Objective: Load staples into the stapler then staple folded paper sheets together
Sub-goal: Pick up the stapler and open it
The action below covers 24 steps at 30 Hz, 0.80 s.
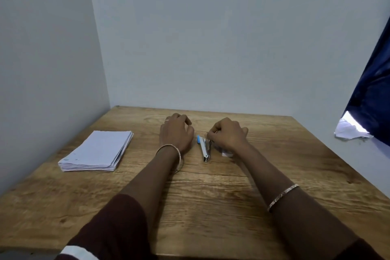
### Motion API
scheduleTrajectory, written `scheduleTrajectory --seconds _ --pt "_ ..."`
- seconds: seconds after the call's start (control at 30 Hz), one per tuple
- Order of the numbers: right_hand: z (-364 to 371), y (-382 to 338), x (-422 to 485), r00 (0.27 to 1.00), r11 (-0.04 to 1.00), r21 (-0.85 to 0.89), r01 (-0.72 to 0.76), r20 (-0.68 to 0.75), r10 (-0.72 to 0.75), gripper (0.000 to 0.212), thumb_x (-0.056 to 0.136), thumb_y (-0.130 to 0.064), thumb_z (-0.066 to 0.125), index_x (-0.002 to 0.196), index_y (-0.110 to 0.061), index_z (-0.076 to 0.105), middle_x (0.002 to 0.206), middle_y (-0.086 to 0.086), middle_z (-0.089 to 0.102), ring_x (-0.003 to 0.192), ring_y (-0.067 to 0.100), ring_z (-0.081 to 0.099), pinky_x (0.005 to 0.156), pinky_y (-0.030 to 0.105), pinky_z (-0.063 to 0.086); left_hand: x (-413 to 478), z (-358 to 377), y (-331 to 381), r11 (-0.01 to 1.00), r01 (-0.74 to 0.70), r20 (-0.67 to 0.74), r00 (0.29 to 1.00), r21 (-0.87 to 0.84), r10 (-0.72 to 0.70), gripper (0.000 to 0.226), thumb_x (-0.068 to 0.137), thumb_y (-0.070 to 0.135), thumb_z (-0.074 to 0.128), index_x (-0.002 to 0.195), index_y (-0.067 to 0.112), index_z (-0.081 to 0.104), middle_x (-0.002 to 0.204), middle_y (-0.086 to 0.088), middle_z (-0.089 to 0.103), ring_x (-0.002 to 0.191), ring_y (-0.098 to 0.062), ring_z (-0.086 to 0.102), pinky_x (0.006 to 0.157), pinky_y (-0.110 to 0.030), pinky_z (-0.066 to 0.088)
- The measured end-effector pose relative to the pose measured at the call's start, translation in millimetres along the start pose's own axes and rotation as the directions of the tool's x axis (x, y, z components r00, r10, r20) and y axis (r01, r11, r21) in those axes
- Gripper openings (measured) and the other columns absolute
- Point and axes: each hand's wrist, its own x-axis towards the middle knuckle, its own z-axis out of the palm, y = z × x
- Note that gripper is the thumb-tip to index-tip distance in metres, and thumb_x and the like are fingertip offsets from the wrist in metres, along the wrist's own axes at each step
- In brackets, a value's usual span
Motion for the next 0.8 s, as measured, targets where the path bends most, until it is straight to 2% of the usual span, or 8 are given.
scheduleTrajectory --seconds 0.1,0.27,0.4,0.47,0.53,0.63,0.73,0.8 --pt "5.1 -1.2 4.0 0.999 0.999 0.004 -0.050 0.011 0.050 0.018 0.084 -0.036 0.071 0.081 -0.021 0.079 0.082 -0.008 0.074 0.088 0.015 0.056 0.090 0.041 0.026 8.1 6.7 -2.5 0.994 0.017 -0.008 1.000 -0.105 -0.018 0.014 0.087 0.024 0.058 0.093 0.020 0.070 0.110 -0.003 0.067 0.111 -0.024 0.056 0.093 -0.039 0.046" --pt "5.4 -8.3 7.4 0.998 0.998 -0.008 -0.057 -0.005 0.057 0.015 0.080 -0.031 0.074 0.075 -0.017 0.079 0.078 -0.007 0.076 0.079 0.014 0.056 0.087 0.038 0.026 18.1 7.0 -6.7 0.980 0.012 0.018 1.000 -0.199 -0.008 0.011 0.088 0.028 0.062 0.090 0.023 0.071 0.105 0.003 0.072 0.106 -0.020 0.061 0.093 -0.042 0.049" --pt "0.4 -11.7 1.8 0.997 0.996 0.079 -0.036 -0.066 0.042 0.012 0.080 -0.025 0.076 0.074 -0.015 0.079 0.077 -0.004 0.077 0.079 0.015 0.063 0.093 0.038 0.045 21.6 0.3 -0.9 0.952 0.081 0.011 0.997 -0.294 -0.082 0.018 0.091 0.035 0.063 0.089 0.019 0.071 0.092 0.003 0.071 0.092 -0.020 0.066 0.084 -0.036 0.053" --pt "-4.1 -12.3 0.0 0.990 0.987 0.158 -0.013 -0.133 0.034 0.013 0.081 -0.020 0.076 0.070 -0.013 0.079 0.065 -0.007 0.071 0.069 0.011 0.063 0.080 0.034 0.053 20.4 -2.3 7.8 0.914 0.143 0.078 0.989 -0.379 -0.122 0.028 0.091 0.044 0.062 0.089 0.017 0.072 0.087 0.000 0.074 0.084 -0.021 0.070 0.080 -0.036 0.055" --pt "-8.3 -13.6 0.0 0.972 0.980 0.200 0.017 -0.231 0.030 0.017 0.081 -0.016 0.074 0.065 -0.014 0.077 0.053 -0.013 0.060 0.056 0.001 0.055 0.057 0.021 0.044 15.5 -2.7 17.6 0.848 0.218 0.186 0.972 -0.484 -0.143 0.037 0.090 0.051 0.061 0.086 0.016 0.072 0.078 -0.003 0.076 0.070 -0.021 0.073 0.066 -0.035 0.058" --pt "-11.6 -13.1 -0.3 0.944 0.968 0.245 0.055 -0.327 0.029 0.020 0.082 -0.016 0.070 0.063 -0.013 0.076 0.050 -0.012 0.057 0.051 0.001 0.052 0.052 0.020 0.032 7.8 -1.1 26.4 0.756 0.301 0.338 0.935 -0.581 -0.112 0.046 0.092 0.053 0.060 0.083 0.009 0.070 0.073 -0.008 0.074 0.052 -0.019 0.068 0.046 -0.025 0.052" --pt "-12.9 -10.1 0.9 0.918 0.947 0.314 0.063 -0.390 0.068 0.020 0.081 -0.015 0.069 0.062 -0.012 0.074 0.048 -0.011 0.058 0.052 0.005 0.056 0.057 0.023 0.037 5.5 2.3 30.4 0.741 0.248 0.385 0.923 -0.624 0.015 0.051 0.099 0.049 0.052 0.086 0.002 0.068 0.081 -0.011 0.072 0.058 -0.020 0.066 0.055 -0.029 0.052" --pt "-14.3 -9.3 2.1 0.895 0.932 0.356 0.066 -0.435 0.103 0.017 0.081 -0.017 0.069 0.066 -0.015 0.076 0.049 -0.014 0.057 0.058 0.009 0.061 0.065 0.027 0.043 4.1 4.8 31.7 0.724 0.200 0.352 0.934 -0.660 0.063 0.042 0.101 0.041 0.053 0.086 0.004 0.066 0.085 -0.012 0.072 0.067 -0.022 0.067 0.068 -0.037 0.054"
